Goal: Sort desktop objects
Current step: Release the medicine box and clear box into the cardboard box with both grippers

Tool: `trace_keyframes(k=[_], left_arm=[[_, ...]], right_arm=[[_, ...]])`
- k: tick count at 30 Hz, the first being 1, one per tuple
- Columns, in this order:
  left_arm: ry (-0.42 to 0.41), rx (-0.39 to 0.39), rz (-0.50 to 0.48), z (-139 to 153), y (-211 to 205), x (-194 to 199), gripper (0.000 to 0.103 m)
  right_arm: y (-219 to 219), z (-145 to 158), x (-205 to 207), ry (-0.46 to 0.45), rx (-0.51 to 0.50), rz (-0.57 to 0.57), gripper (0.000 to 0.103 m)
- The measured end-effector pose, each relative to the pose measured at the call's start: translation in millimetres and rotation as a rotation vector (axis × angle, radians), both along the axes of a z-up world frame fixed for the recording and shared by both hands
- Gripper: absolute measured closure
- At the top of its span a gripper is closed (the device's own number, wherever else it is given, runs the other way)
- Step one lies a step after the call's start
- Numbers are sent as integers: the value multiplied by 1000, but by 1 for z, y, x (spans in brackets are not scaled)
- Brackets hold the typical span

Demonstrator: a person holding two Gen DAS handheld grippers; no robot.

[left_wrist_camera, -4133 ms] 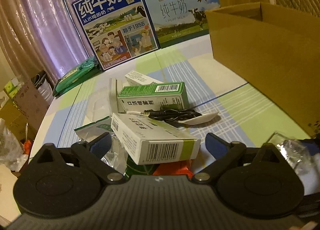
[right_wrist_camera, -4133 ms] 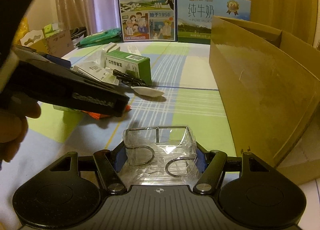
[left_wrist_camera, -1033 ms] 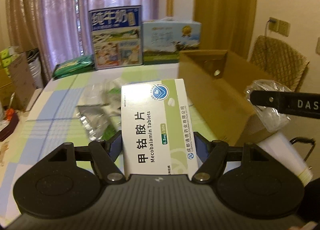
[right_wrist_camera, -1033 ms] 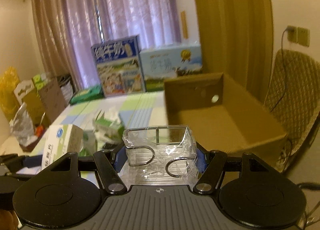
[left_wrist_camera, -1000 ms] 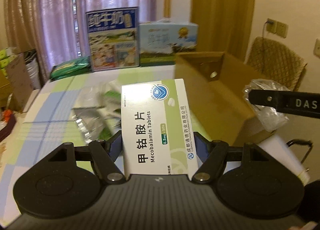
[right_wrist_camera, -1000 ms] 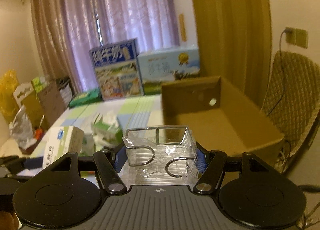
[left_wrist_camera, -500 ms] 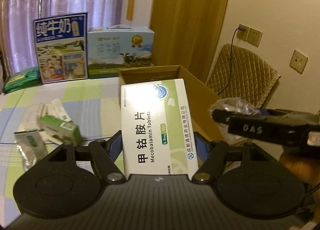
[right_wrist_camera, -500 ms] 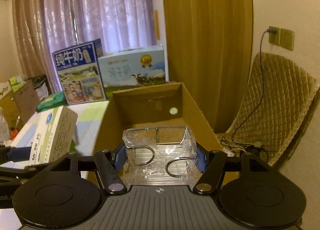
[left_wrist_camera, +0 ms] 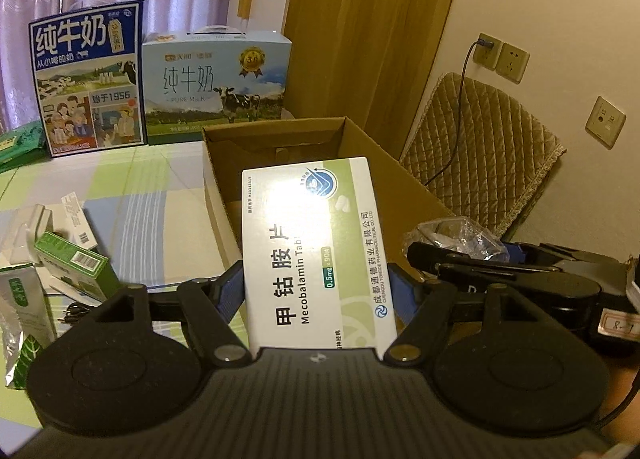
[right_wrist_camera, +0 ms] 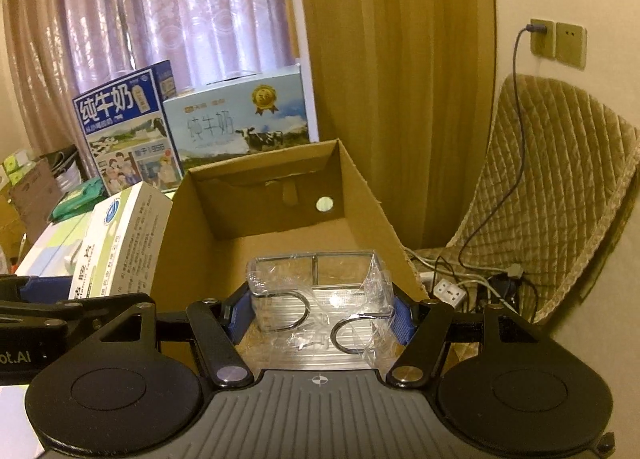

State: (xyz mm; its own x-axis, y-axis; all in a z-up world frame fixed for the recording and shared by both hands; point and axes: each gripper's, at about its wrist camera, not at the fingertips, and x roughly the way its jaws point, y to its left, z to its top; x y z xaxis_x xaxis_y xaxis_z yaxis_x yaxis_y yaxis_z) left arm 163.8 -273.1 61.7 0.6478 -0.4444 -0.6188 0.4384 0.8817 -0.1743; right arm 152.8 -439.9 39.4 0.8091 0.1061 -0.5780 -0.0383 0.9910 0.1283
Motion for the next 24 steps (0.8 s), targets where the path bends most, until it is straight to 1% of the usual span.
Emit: trace_keyframes(k=[8, 12, 16, 20, 24], left_arm=[[5, 14, -14, -9, -11, 10, 36], [3, -6, -16, -8, -11, 12, 38], [-9, -26, -5, -2, -5, 11, 37], [-24, -26, 13, 3, 5, 6, 37], [-22, -29, 34, 4, 18, 1, 36]], right_arm=[[-10, -6, 7, 6, 12, -13, 39], [-13, -7, 8, 10, 17, -21, 39], [-14, -9, 6, 12, 19, -19, 39], [-11, -11, 5, 19, 22, -15, 39], [-7, -12, 4, 25, 29, -8, 39]])
